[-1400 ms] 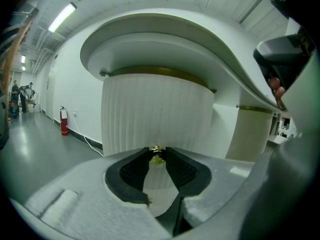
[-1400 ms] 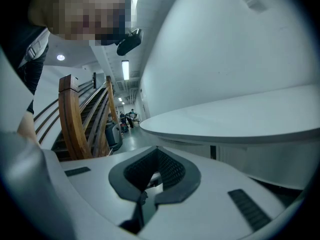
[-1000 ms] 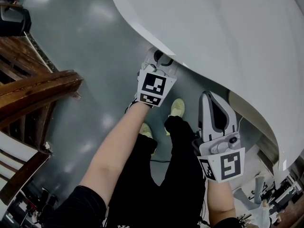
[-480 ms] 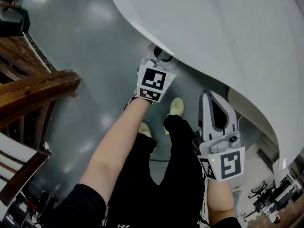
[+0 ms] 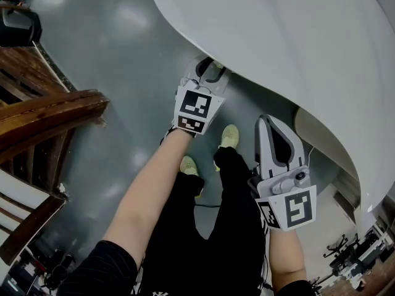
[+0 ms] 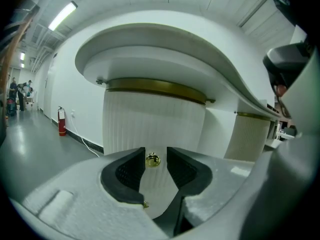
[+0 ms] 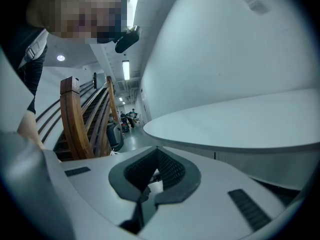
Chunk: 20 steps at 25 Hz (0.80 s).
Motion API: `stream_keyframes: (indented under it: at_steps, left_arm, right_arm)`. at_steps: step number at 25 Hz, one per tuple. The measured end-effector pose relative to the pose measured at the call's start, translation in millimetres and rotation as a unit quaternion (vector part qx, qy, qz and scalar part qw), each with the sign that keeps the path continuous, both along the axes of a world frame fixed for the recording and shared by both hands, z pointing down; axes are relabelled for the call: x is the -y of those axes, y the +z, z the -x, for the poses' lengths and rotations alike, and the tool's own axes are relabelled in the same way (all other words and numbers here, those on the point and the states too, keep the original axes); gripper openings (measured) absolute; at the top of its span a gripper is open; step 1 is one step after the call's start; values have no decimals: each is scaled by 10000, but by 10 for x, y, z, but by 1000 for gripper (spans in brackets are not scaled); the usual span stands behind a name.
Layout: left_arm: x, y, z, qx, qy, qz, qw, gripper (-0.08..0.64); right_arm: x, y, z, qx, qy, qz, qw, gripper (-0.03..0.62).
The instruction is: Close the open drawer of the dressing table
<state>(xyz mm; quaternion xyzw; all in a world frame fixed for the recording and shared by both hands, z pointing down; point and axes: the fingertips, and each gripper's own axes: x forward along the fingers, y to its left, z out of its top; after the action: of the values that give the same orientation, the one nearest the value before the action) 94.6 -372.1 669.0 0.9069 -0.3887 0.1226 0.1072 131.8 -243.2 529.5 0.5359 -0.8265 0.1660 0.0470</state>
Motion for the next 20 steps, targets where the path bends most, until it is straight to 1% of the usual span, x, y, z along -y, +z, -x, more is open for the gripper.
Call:
stream_keyframes:
  at_steps: [5, 9, 15, 18, 20]
  left_arm:
    - [-298, -227, 158, -41, -6, 156, 9999, 123]
    - [-596, -543, 351, -118, -41, 279, 9995, 123]
    - [-951, -1228, 538, -254, -50, 287, 9993, 116]
    - [-1132, -1602, 615, -290, -19, 275, 9992, 99]
    - [-1256, -1843, 631, -288, 26, 271, 9992, 74]
  right_arm:
    - [-109, -191, 81, 40, -19, 12, 10000, 14]
    - [-217, -380, 192, 35, -9, 42, 10000, 14]
    - [-363, -785, 283, 36, 89, -59, 9999, 14]
    - [-423, -1002, 348, 106, 135, -99, 9998, 14]
    - [-456, -1141, 377, 152, 156, -120, 9997, 14]
